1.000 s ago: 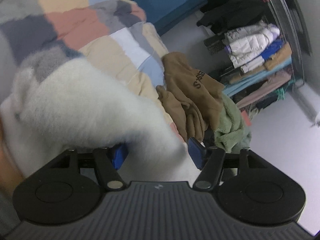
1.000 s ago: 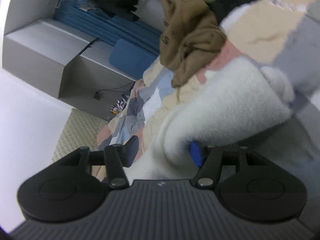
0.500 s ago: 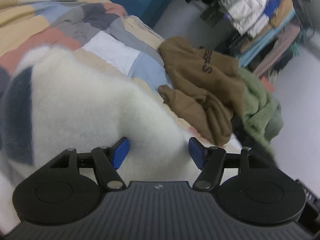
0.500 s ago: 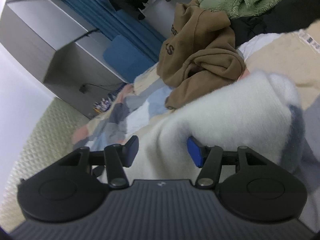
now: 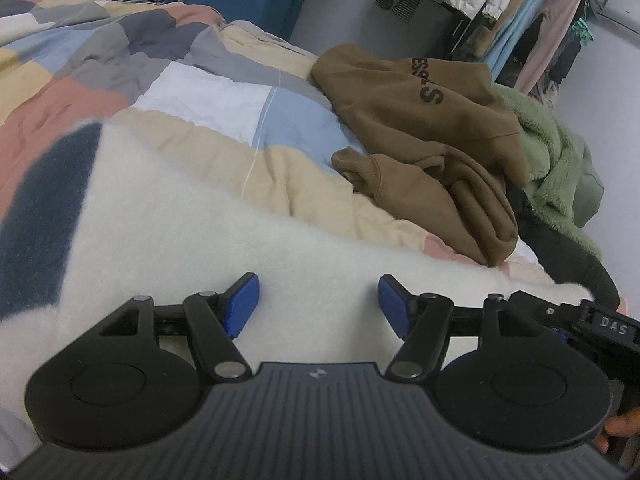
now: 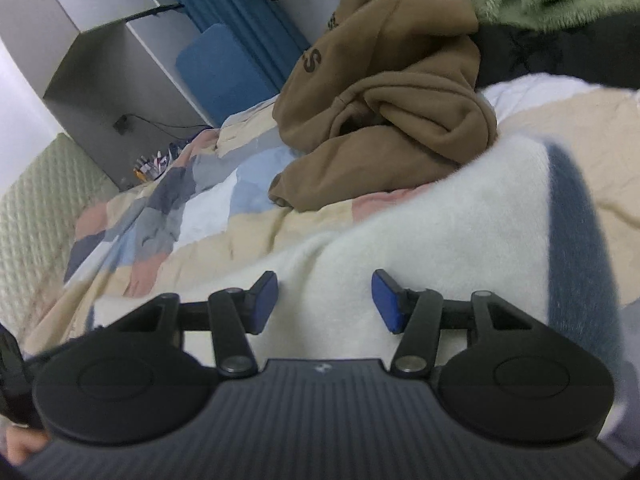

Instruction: Fold large clothes

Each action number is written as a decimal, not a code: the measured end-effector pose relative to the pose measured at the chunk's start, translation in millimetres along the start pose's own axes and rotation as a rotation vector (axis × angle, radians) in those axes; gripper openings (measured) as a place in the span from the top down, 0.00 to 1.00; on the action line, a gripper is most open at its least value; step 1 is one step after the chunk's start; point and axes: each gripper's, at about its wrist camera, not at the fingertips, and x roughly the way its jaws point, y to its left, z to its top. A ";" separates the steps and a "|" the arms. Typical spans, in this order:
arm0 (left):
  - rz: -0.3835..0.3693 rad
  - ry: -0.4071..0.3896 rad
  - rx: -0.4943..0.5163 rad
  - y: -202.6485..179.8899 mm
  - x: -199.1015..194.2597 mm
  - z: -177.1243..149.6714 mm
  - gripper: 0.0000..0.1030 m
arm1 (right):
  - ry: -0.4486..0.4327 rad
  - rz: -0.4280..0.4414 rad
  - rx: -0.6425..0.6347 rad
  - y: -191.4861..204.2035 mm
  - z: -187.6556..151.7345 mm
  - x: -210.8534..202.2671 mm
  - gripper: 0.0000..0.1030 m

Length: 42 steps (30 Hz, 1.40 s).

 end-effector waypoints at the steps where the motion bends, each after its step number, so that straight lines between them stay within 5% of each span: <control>1: 0.001 -0.001 0.002 0.1 1.0 0.0 0.31 | 0.001 -0.002 -0.006 -1.0 0.0 3.7 0.47; 11: -0.020 0.000 0.016 4.4 -1.1 1.3 0.31 | -0.020 -0.033 -0.080 8.2 -0.6 9.4 0.47; 20: -0.030 -0.046 -0.010 24.5 -53.7 1.5 0.30 | -0.115 -0.089 -0.156 19.4 11.2 -29.1 0.41; 24: 0.046 -0.120 0.006 34.6 -72.2 9.5 0.26 | -0.175 -0.138 -0.161 11.2 18.1 -46.4 0.17; 33: 0.227 -0.159 -0.064 80.4 -69.3 22.6 0.23 | -0.184 -0.358 -0.072 -30.3 33.6 -51.5 0.16; 36: 0.279 -0.145 -0.065 87.9 -58.8 23.9 0.23 | -0.152 -0.345 -0.013 -46.1 35.0 -44.0 0.17; 42: 0.223 -0.049 -0.208 119.5 -27.5 19.0 0.22 | -0.075 -0.308 0.083 -67.1 34.7 -20.0 0.17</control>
